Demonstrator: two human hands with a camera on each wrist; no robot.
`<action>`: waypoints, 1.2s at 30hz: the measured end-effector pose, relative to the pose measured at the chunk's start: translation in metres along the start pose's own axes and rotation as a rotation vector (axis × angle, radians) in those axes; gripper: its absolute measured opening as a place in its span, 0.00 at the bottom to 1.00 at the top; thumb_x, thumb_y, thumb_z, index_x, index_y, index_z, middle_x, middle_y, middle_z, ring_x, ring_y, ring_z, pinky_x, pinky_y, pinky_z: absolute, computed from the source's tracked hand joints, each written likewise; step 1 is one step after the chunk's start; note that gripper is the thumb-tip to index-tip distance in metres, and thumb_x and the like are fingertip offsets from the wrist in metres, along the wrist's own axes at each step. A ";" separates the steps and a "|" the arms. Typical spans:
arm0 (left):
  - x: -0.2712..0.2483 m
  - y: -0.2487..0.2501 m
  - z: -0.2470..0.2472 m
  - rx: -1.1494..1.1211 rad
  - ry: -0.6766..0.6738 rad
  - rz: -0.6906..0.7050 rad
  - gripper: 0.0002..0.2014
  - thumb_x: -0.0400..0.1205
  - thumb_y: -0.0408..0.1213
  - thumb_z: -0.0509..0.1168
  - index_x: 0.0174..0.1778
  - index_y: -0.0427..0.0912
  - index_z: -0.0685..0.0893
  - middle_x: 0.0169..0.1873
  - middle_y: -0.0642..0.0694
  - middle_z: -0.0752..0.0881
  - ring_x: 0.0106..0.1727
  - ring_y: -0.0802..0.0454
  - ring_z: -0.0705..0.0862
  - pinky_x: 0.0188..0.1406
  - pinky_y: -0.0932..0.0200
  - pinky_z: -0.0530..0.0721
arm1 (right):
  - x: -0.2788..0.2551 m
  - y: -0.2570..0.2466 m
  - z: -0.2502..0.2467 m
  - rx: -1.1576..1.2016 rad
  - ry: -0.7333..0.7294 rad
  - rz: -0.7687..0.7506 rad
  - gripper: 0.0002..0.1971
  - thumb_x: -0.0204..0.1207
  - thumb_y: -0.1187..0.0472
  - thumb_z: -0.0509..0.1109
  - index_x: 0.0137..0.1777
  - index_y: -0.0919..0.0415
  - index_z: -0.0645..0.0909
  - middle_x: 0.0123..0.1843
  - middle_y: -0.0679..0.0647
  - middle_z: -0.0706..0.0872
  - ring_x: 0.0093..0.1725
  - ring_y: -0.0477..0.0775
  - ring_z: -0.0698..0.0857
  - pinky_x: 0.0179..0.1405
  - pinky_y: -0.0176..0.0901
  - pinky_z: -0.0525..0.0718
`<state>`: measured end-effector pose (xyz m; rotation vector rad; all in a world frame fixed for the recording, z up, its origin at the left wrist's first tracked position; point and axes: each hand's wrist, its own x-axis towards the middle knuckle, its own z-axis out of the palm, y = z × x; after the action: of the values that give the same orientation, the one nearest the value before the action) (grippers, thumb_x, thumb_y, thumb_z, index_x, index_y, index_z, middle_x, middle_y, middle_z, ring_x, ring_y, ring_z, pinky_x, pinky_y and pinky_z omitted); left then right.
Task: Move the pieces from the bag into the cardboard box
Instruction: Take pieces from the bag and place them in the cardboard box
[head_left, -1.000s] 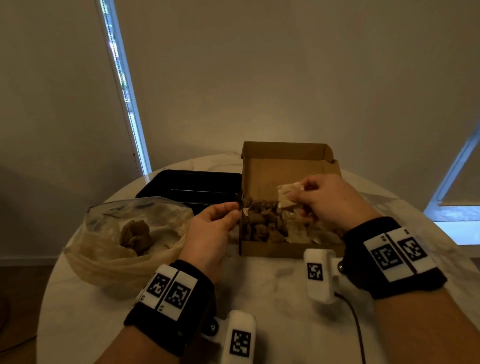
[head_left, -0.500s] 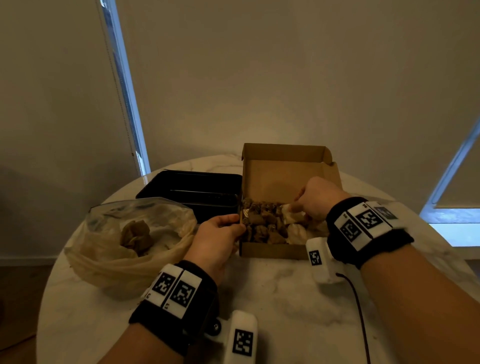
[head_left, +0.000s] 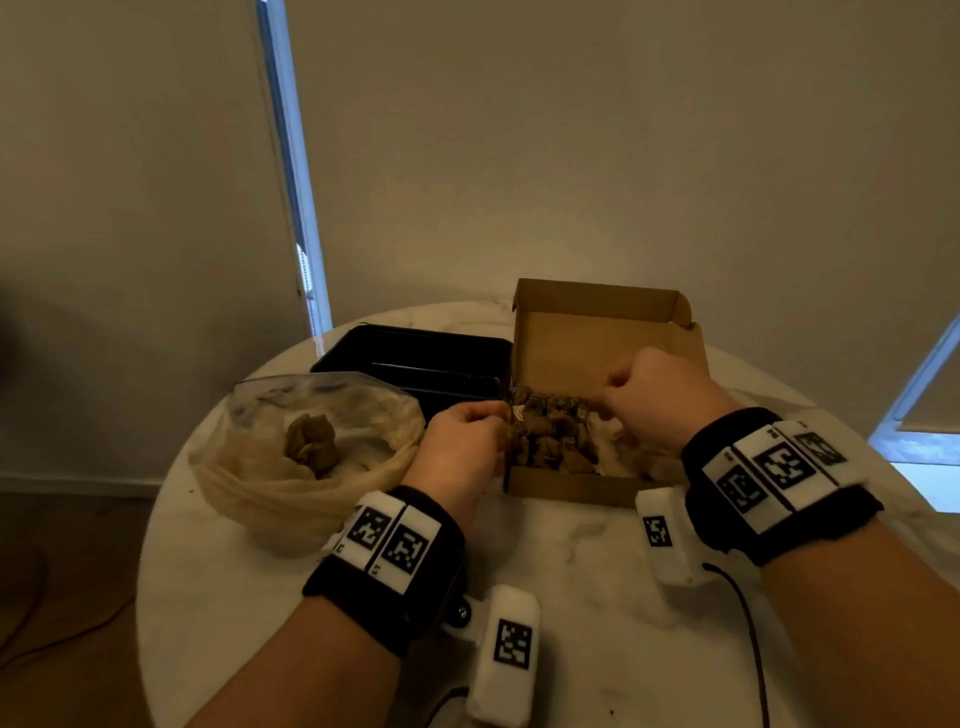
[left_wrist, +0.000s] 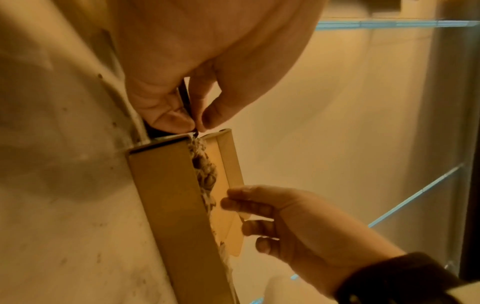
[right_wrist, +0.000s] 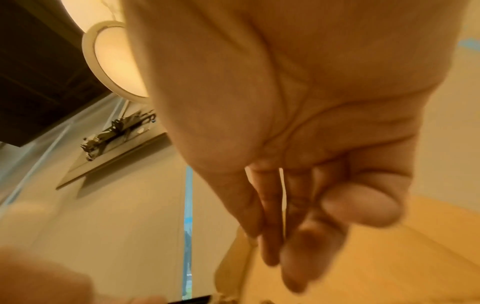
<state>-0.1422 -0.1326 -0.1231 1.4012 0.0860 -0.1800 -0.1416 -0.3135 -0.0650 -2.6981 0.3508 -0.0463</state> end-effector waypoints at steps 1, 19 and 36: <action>-0.001 0.004 -0.001 -0.011 0.023 0.021 0.13 0.88 0.26 0.58 0.61 0.39 0.85 0.38 0.45 0.86 0.32 0.56 0.83 0.28 0.63 0.81 | -0.010 -0.007 -0.003 0.039 0.059 -0.063 0.11 0.87 0.54 0.65 0.48 0.53 0.88 0.46 0.53 0.92 0.43 0.54 0.91 0.47 0.51 0.91; -0.061 0.068 -0.166 0.618 0.398 -0.151 0.40 0.72 0.53 0.80 0.77 0.45 0.72 0.69 0.39 0.79 0.64 0.40 0.80 0.53 0.45 0.83 | -0.064 -0.151 0.081 -0.210 -0.379 -0.577 0.11 0.80 0.60 0.75 0.60 0.51 0.92 0.61 0.51 0.90 0.62 0.53 0.86 0.56 0.40 0.80; -0.063 0.048 -0.155 0.331 0.228 -0.132 0.17 0.74 0.20 0.69 0.57 0.39 0.88 0.53 0.31 0.91 0.57 0.30 0.89 0.60 0.27 0.86 | -0.063 -0.135 0.085 0.050 -0.296 -0.540 0.31 0.77 0.46 0.77 0.79 0.45 0.72 0.67 0.51 0.85 0.64 0.55 0.85 0.67 0.54 0.85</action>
<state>-0.1885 0.0319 -0.0916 1.7443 0.3509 -0.1476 -0.1635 -0.1442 -0.0862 -2.6171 -0.4617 0.1835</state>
